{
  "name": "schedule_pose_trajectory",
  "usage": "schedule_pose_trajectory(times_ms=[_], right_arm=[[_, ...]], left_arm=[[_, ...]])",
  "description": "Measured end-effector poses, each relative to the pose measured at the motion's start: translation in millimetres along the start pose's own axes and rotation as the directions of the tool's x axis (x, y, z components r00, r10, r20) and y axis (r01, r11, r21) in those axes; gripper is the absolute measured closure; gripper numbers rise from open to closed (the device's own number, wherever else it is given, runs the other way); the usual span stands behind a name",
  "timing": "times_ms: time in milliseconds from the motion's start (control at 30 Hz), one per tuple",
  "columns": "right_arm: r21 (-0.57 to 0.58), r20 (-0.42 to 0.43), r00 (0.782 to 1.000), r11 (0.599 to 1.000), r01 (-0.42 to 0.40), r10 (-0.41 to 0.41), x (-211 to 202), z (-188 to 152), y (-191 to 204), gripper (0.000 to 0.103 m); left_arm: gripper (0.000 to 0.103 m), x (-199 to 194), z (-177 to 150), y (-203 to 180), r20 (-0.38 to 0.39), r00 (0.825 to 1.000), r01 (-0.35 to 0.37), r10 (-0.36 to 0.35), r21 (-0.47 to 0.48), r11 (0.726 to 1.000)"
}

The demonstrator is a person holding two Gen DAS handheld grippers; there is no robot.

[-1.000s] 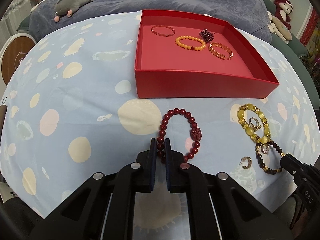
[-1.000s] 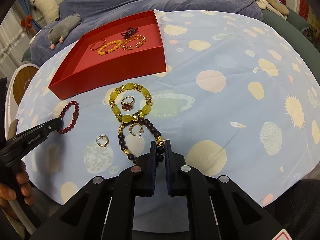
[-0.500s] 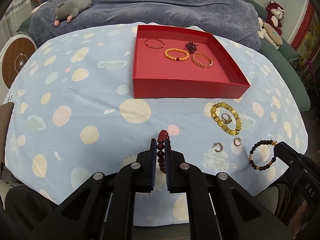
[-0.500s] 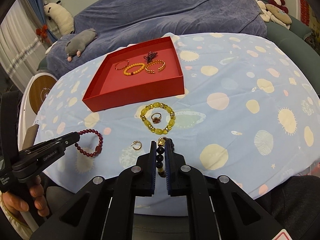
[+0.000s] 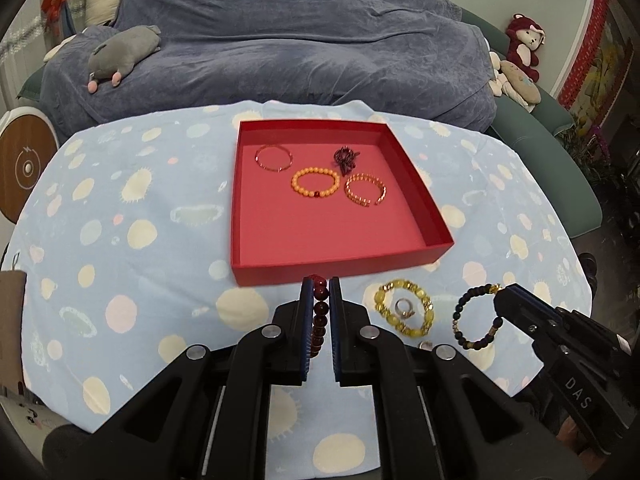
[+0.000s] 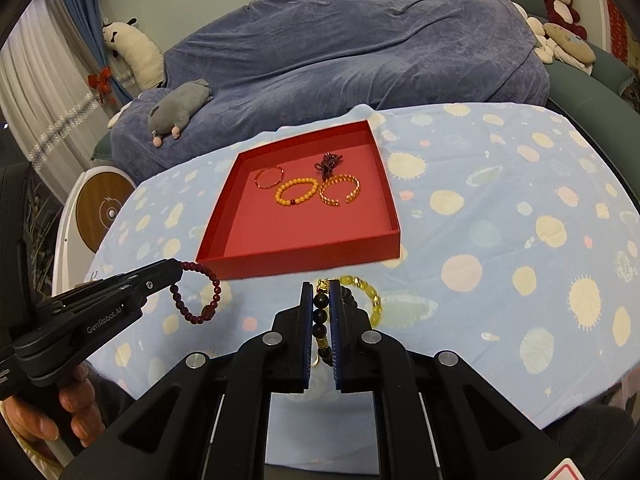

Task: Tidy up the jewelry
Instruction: 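Carry both held bracelets up over the red box, then lower both bracelets into the red box and open both tools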

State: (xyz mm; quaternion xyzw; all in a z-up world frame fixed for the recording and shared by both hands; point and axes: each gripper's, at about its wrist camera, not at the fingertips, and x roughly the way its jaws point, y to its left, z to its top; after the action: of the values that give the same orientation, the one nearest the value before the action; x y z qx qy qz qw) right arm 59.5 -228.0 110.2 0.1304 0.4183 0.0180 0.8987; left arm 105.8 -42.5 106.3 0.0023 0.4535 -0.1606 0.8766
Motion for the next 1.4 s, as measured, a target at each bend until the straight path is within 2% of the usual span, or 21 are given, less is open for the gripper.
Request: schedule_pose_trajectory(times_ms=[233,300,367,500,633,833,967,1067,1133,1167,1200,1233,1400], right_arm=[[-0.022,0.028,0.998,0.999,-0.047,0.048,34.2,64.1,17.2,0.095],[-0.009,0.023,0.997,0.998,-0.067,0.067,48.6,74.7,19.0,0.095],[-0.004,0.002,0.998,0.998,-0.063,0.063,67.8,78.6,18.8,0.095],[0.007,-0.085,0.996,1.0,-0.02,0.021,111.2,67.9,7.2,0.095],[0.002,-0.145,0.988,0.999,0.043,-0.042,137.9,51.2,-12.7,0.095],[0.045,-0.186,0.98,0.996,0.08,-0.07,159.1,44.2,-33.9,0.095],[0.0,-0.18,0.978,0.995,0.102,-0.101,166.8,46.6,-26.3,0.094],[-0.036,-0.172,0.978,0.993,0.111,-0.115,168.2,48.7,-19.7,0.088],[-0.061,-0.156,0.98,0.991,0.119,-0.127,165.7,49.9,-13.1,0.081],[-0.071,-0.147,0.98,0.99,0.121,-0.131,163.6,50.3,-10.2,0.074],[-0.076,-0.141,0.982,0.99,0.119,-0.129,161.9,49.9,-7.6,0.07],[-0.078,-0.141,0.982,0.991,0.113,-0.123,160.9,50.2,-6.3,0.069],[-0.082,-0.153,0.982,0.992,0.095,-0.107,158.1,46.1,-0.5,0.069]], left_arm=[[0.095,20.6,61.4,-5.1,0.03,0.996,0.087,-0.087,-0.009,0.996],[0.095,31.9,72.3,-2.2,0.025,0.993,0.12,-0.119,-0.033,0.992],[0.095,48.2,77.2,1.5,0.013,0.992,0.125,-0.124,-0.047,0.991],[0.095,97.4,70.7,16.4,-0.08,0.992,0.089,-0.095,-0.072,0.993],[0.095,132.2,49.9,31.1,-0.151,0.988,0.009,-0.016,-0.046,0.999],[0.095,151.4,37.5,42.3,-0.171,0.984,-0.056,0.051,-0.023,0.998],[0.095,156.6,39.5,38.7,-0.162,0.984,-0.076,0.079,0.021,0.997],[0.094,161.3,42.1,36.5,-0.161,0.983,-0.086,0.088,0.022,0.996],[0.079,158.3,42.7,34.3,-0.146,0.985,-0.089,0.091,0.023,0.996],[0.072,155.6,43.3,32.9,-0.134,0.986,-0.097,0.1,0.027,0.995],[0.061,153.4,44.4,30.9,-0.122,0.986,-0.107,0.11,0.032,0.994],[0.056,150.8,45.1,29.2,-0.111,0.987,-0.116,0.12,0.036,0.993],[0.055,142.9,46.2,25.7,-0.1,0.988,-0.116,0.12,0.042,0.992]])
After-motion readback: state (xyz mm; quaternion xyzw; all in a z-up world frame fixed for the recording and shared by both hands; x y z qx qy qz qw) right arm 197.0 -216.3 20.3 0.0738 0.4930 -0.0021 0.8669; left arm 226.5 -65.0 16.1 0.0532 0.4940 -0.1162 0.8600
